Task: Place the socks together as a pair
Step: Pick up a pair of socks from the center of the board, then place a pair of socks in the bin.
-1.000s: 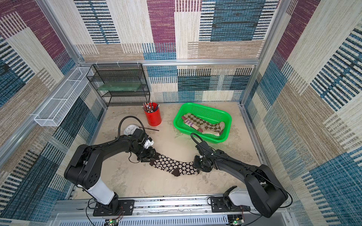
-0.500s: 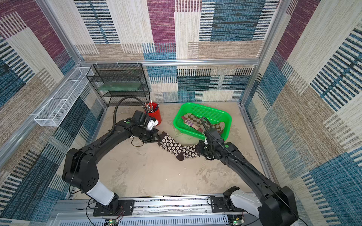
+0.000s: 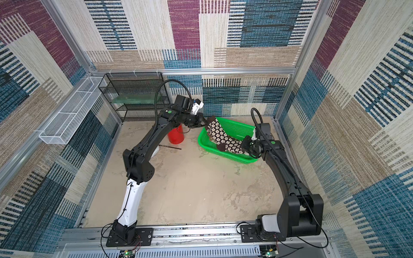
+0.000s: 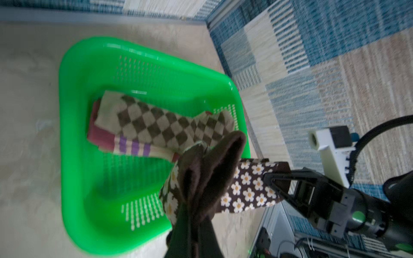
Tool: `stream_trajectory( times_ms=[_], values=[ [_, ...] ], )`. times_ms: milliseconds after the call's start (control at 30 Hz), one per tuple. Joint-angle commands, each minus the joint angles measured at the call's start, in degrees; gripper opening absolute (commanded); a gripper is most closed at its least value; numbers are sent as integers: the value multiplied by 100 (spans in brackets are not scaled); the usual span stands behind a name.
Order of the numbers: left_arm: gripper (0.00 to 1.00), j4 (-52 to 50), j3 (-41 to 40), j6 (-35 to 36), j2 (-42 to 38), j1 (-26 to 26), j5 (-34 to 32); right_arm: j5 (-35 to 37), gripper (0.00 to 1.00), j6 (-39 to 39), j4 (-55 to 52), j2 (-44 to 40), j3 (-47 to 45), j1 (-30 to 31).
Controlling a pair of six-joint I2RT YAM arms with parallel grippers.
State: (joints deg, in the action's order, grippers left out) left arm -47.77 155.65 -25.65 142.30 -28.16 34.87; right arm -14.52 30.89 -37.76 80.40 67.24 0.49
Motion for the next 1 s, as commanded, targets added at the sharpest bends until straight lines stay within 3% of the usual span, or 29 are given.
stream_trajectory(
  times_ms=[0, 67, 167, 233, 300, 333, 367, 400, 567, 667, 767, 867, 967],
  values=[
    [2, -703, 2491, -723, 1429, -10, -40, -214, 0, -394, 177, 470, 312, -292],
    [2, -114, 1737, -1000, 1349, 15, -59, -162, 0, -533, 148, 766, 501, -462],
    [3, 223, 1698, -1085, 1656, -39, -331, -221, 2, -626, 248, 1151, 603, -699],
    [10, 445, 1819, -1328, 1972, -35, -373, -214, 10, -683, 346, 1430, 672, -760],
    [29, 533, 2035, -1430, 2308, -40, -456, -229, 27, -722, 467, 1717, 782, -771],
    [44, 478, 2174, -1451, 2451, -40, -583, -250, 40, -723, 516, 1850, 851, -770],
    [76, 484, 2234, -1481, 2533, -31, -634, -252, 49, -717, 515, 1952, 937, -770],
    [100, 505, 2265, -1516, 2606, -22, -671, -249, 56, -690, 515, 2009, 1046, -770],
    [99, 13, 2512, -1326, 2296, 99, -866, -285, 75, -713, 418, 1633, 1325, -744],
    [99, -643, 2548, -539, 1535, 136, -1257, -192, 82, -842, 274, 920, 1201, -711],
    [99, -1353, 2553, 141, 696, 269, -1464, 97, 96, -1061, 409, -92, 650, -517],
    [99, -2088, 2549, 635, -143, 442, -1750, 363, 96, -1318, 641, -1009, -185, -375],
    [99, -2733, 2549, 963, -792, 607, -2002, 175, 96, -1400, 1186, -1804, -1196, -443]
  ],
)
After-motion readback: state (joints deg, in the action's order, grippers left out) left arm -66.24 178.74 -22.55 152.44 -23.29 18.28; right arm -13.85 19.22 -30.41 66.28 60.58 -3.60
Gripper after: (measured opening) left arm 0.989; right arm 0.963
